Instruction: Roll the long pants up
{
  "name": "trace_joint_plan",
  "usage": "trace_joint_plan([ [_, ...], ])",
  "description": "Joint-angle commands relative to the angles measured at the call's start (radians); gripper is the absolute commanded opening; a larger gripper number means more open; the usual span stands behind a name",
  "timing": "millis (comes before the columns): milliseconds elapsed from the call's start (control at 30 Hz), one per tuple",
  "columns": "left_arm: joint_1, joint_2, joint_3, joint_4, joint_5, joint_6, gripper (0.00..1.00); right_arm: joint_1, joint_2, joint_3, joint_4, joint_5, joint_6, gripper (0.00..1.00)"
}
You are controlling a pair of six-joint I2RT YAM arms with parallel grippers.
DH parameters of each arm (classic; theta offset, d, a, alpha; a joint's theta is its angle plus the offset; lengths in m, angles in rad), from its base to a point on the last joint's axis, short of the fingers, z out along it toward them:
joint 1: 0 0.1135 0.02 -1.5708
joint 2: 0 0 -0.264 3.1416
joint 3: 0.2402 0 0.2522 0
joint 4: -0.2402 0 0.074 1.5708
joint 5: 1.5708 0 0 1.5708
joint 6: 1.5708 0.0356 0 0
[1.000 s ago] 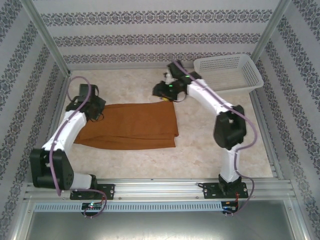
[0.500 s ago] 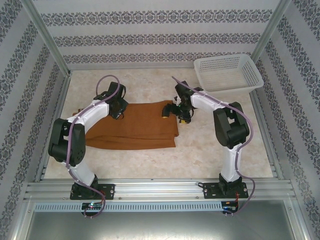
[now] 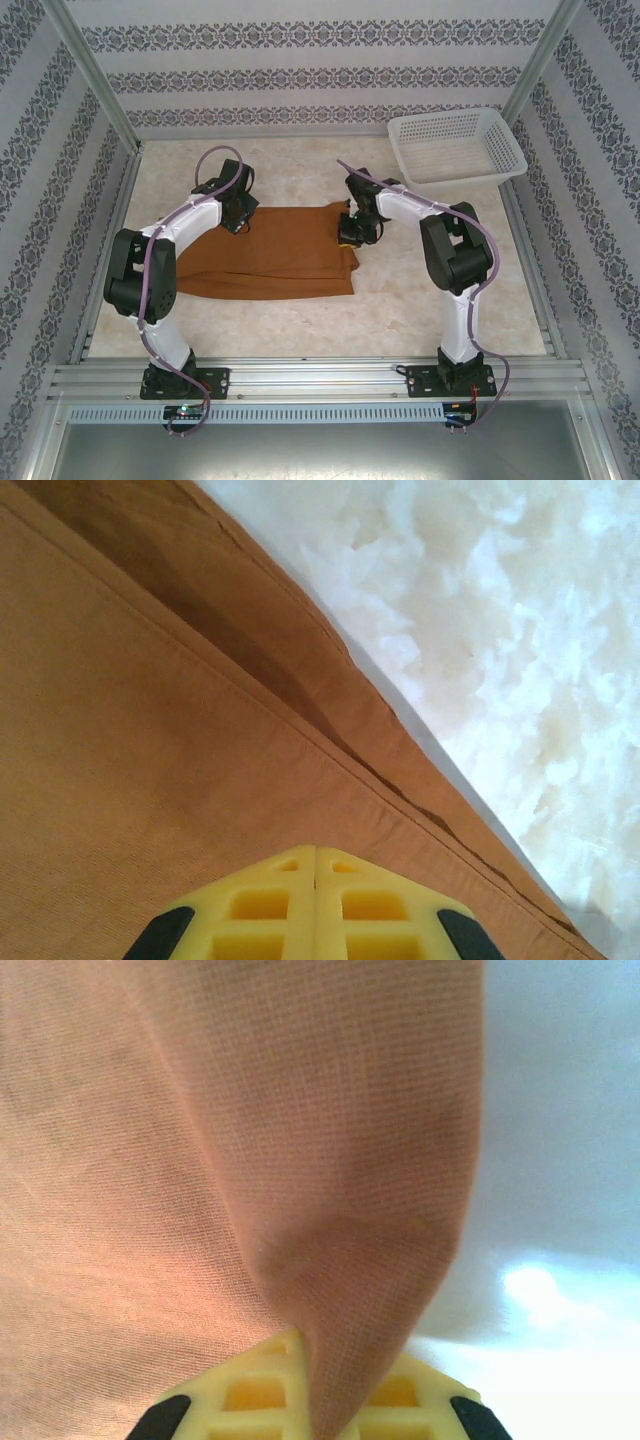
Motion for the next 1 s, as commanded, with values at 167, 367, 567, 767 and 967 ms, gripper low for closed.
trace_joint_plan([
  [167, -0.015, -0.002, 0.058, -0.016, 0.059, 0.018, 0.07, -0.096, -0.088, 0.274, -0.409, 0.372, -0.203, 0.0],
  [367, -0.077, 0.004, 0.08, 0.002, 0.097, 0.007, 0.04, -0.09, -0.038, 0.403, -0.529, 0.45, -0.219, 0.0],
  [567, -0.147, 0.037, 0.104, 0.025, 0.118, -0.025, 0.03, 0.024, 0.099, 0.508, -0.607, 0.523, -0.175, 0.0],
  [767, -0.205, 0.041, 0.089, 0.079, 0.13, -0.082, 0.02, 0.093, 0.231, 0.567, -0.58, 0.475, -0.106, 0.0],
  [967, -0.255, 0.017, 0.03, 0.173, 0.115, -0.139, 0.01, 0.128, 0.272, 0.525, -0.496, 0.348, -0.027, 0.0],
])
